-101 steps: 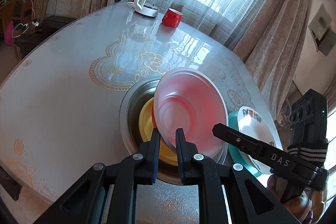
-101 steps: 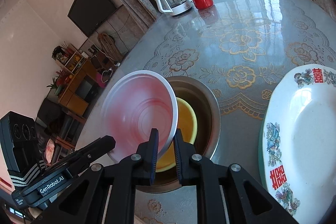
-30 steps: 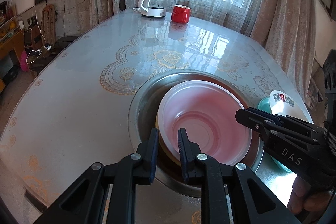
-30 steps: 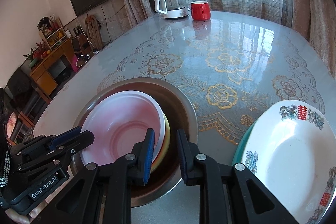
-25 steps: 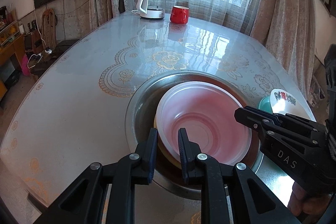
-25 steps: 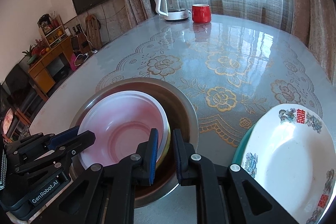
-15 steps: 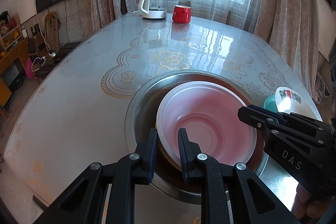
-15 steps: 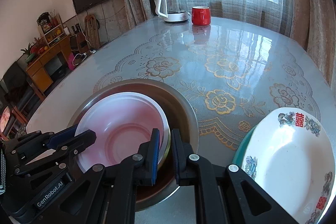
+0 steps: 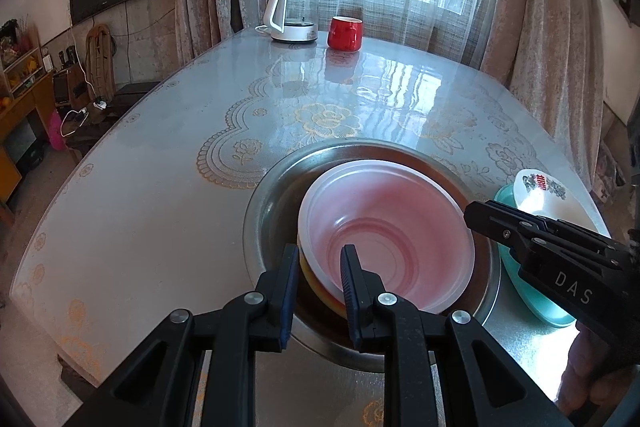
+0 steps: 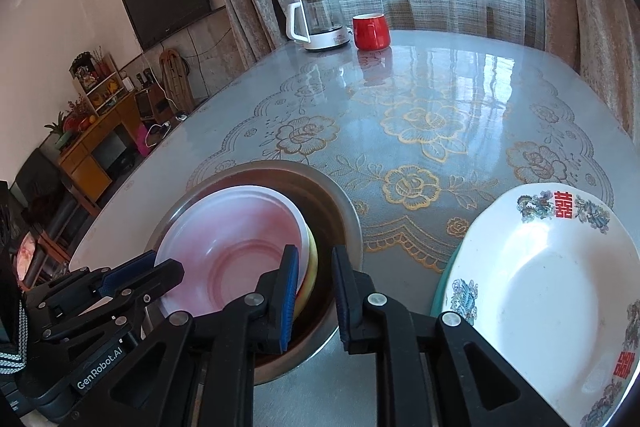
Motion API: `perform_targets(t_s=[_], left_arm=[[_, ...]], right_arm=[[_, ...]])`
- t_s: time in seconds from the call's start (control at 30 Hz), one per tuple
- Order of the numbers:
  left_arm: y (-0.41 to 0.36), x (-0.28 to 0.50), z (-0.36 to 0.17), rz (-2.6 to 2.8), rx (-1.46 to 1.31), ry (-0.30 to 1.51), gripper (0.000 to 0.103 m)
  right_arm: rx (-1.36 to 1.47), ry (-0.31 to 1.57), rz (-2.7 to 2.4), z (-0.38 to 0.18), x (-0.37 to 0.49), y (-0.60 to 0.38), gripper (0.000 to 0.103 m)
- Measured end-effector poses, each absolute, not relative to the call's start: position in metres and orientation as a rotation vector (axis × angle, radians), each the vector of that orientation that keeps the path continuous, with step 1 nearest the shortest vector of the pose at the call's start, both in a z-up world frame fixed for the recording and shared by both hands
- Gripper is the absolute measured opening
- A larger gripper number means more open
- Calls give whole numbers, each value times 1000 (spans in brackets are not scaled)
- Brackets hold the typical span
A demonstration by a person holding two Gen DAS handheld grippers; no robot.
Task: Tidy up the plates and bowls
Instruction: 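Lower the red bowl into the yellow bowl inside the steel bowl, then open both tools and release the red bowl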
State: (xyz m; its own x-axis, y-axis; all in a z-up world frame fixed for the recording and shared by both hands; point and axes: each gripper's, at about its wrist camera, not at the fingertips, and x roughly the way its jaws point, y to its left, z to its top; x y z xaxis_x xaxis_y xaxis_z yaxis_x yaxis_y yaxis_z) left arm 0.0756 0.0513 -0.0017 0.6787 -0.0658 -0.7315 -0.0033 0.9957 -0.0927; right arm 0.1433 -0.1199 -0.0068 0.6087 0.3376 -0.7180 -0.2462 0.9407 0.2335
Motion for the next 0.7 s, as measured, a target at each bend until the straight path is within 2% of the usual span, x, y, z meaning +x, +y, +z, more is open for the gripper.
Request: perform_targets(t_s=[0.7], left_arm=[[72, 64, 3, -3, -143, 802, 24]], right_arm=[[228, 872, 297, -11, 136, -149, 27]])
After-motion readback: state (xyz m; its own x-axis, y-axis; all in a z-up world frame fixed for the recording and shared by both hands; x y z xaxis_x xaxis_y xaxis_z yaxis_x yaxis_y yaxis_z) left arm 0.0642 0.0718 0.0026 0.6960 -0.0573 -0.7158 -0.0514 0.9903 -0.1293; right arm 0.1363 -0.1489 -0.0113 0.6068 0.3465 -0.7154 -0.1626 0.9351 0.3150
